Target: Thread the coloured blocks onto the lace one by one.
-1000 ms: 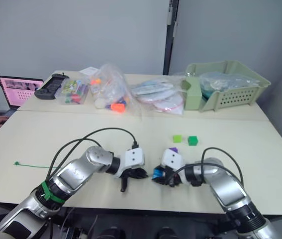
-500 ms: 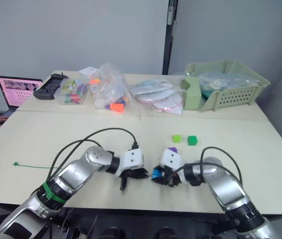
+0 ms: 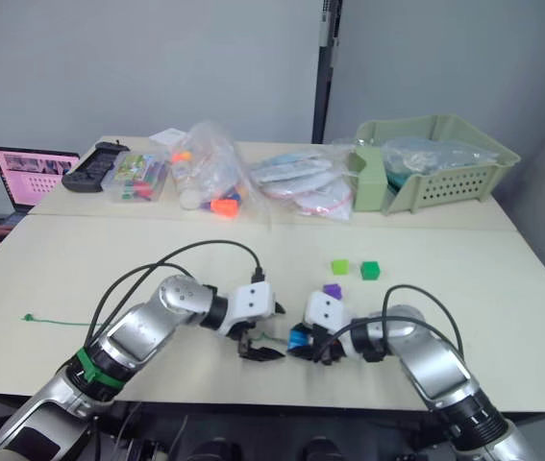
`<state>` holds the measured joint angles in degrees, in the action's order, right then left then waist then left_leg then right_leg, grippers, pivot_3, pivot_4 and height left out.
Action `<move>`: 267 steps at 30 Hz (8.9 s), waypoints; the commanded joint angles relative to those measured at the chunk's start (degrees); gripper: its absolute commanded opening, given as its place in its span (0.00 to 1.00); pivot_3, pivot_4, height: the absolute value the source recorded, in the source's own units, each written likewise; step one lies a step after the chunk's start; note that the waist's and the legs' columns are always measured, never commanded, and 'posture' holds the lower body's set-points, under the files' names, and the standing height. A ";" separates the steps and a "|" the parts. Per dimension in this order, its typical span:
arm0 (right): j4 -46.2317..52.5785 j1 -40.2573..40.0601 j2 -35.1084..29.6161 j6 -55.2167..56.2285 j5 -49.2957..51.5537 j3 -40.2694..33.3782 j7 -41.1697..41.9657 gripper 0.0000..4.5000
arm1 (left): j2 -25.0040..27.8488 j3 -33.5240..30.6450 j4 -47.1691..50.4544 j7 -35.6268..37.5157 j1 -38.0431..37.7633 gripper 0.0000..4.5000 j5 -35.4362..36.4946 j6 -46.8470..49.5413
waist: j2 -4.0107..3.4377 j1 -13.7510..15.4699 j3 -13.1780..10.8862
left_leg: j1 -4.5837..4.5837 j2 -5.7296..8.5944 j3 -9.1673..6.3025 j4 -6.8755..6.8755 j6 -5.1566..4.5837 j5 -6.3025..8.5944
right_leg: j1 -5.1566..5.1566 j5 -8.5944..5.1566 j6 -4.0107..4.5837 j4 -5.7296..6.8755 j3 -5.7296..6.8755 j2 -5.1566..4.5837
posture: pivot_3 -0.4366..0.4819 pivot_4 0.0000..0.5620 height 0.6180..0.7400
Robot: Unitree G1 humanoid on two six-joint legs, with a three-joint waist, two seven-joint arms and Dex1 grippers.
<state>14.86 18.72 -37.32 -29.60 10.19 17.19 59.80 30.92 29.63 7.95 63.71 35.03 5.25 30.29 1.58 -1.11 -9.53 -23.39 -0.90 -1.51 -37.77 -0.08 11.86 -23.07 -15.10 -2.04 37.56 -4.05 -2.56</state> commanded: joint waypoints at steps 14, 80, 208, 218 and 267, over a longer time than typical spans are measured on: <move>0.54 -0.66 -0.85 -0.95 -0.02 0.05 -0.90 0.31 | 2.59 -4.14 -3.70 2.06 -2.49 0.87 1.48 -5.07 | 0.00 0.17 0.00 | -0.01 0.01 0.01 0.00 0.00 0.00 | 0.01 -0.01 0.00 -0.01 0.00 -0.01 | 0.48 0.27 1.00; 4.57 -3.24 -2.49 -4.99 0.59 0.23 -3.19 0.31 | -3.91 -2.90 -6.67 2.83 -2.49 0.00 -0.35 -4.23 | 0.02 0.48 0.01 | -0.04 0.04 -0.01 -0.01 0.00 0.00 | 0.03 -0.02 -0.02 -0.05 0.02 -0.05 | 0.48 0.27 1.00; 9.14 0.62 -6.78 -5.51 1.89 -0.04 0.17 0.00 | -1.23 -4.64 -3.39 3.31 -1.17 0.99 1.37 -9.26 | 0.16 0.34 -0.08 | -0.11 0.01 -0.01 0.02 0.00 0.00 | -0.19 -0.20 0.23 0.29 0.08 -0.01 | 0.48 0.27 1.00; 9.40 0.83 -7.06 -6.30 2.12 0.18 -0.30 0.00 | -3.64 -3.51 -5.51 3.51 -1.11 0.81 0.34 -11.21 | 0.16 0.27 -0.08 | -0.06 0.00 -0.02 0.03 0.00 0.00 | -0.18 -0.19 0.23 0.32 0.07 -0.01 | 0.48 0.27 1.00; 5.15 -7.95 23.96 -8.48 -4.19 -27.08 -53.86 0.99 | -2.23 -4.80 -5.09 4.96 -1.80 0.00 1.01 -10.75 | 0.13 -0.17 -0.07 | -0.05 0.02 0.01 0.03 0.01 0.00 | -0.17 -0.19 0.21 0.34 -0.04 -0.01 | 0.48 0.27 1.00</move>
<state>22.66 8.70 -13.45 -41.60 6.92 -9.12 7.26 28.45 25.73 1.36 68.56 33.23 5.86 20.05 1.71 -1.28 -9.60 -23.45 -0.89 -1.50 -37.74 -0.07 11.86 -23.25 -15.30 -1.83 37.91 -4.08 -2.56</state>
